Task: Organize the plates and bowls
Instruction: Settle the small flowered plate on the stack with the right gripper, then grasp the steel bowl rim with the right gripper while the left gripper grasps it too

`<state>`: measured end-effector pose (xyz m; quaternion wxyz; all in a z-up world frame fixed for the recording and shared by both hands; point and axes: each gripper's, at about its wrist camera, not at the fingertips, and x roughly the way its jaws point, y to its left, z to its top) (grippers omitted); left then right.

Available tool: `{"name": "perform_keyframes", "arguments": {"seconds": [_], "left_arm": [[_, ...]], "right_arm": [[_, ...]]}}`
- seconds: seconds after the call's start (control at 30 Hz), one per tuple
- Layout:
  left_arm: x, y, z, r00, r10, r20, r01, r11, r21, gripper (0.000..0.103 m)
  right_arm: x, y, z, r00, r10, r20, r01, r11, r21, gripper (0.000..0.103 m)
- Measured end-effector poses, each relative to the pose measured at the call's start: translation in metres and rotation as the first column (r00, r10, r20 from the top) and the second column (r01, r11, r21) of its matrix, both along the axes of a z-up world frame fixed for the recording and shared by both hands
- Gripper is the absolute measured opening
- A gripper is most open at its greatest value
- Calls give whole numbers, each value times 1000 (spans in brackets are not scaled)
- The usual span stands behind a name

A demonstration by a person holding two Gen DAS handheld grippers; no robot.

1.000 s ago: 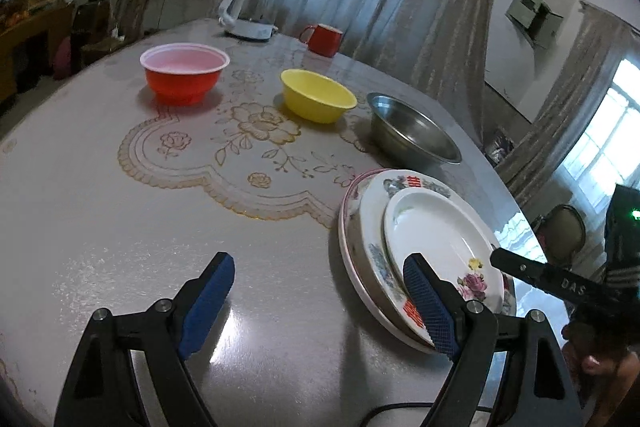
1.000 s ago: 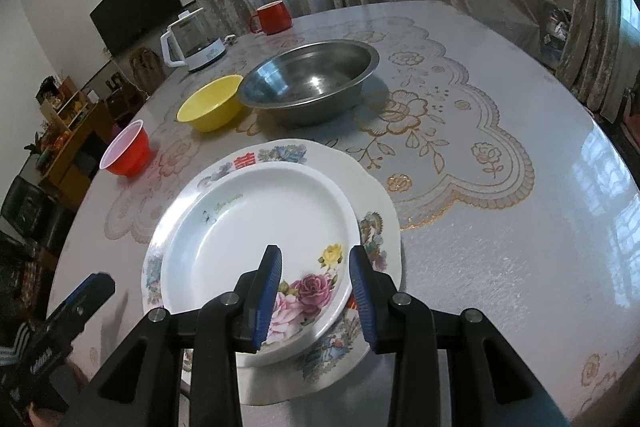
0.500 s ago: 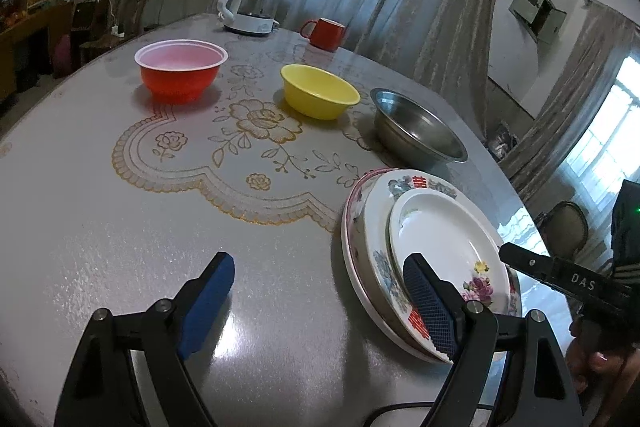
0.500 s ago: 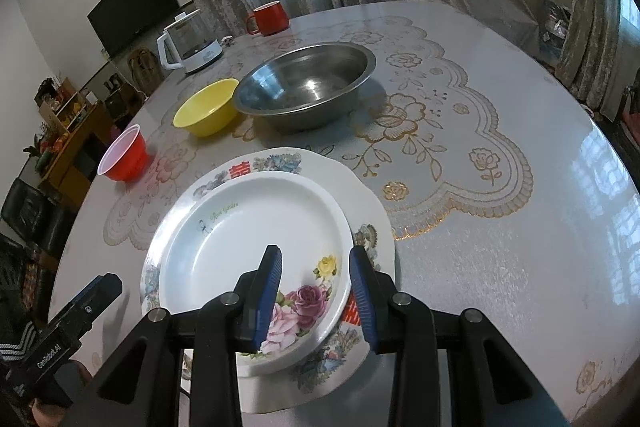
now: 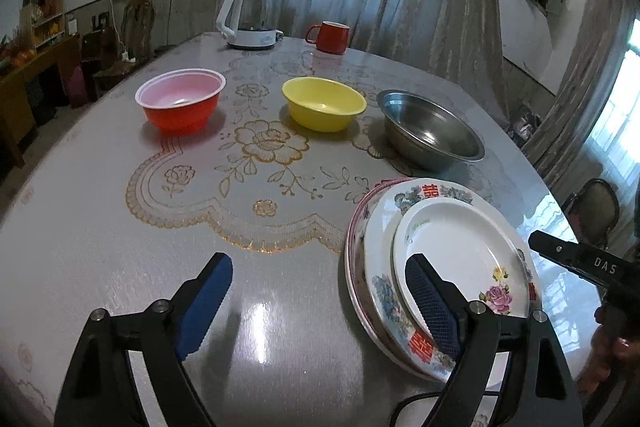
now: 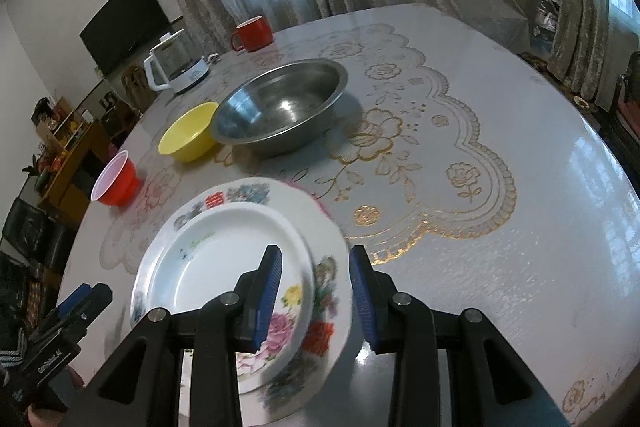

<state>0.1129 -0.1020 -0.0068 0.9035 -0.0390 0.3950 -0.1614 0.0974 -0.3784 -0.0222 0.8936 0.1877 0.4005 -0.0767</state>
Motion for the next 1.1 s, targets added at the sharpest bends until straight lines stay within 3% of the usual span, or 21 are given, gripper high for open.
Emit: {"name": "perform_keyframes", "arguments": {"seconds": [0.73, 0.9, 1.1], "left_arm": [[23, -27, 8, 999, -41, 7, 40, 996, 75, 91], [30, -28, 8, 999, -42, -1, 42, 997, 58, 91], [48, -26, 15, 999, -42, -15, 43, 999, 23, 91]], "right_arm": [[38, -44, -4, 1000, -10, 8, 10, 1000, -22, 35], [63, -54, 2, 999, -18, 30, 20, 998, -55, 35], [101, -65, 3, 997, 8, 82, -6, 1000, -28, 36]]}}
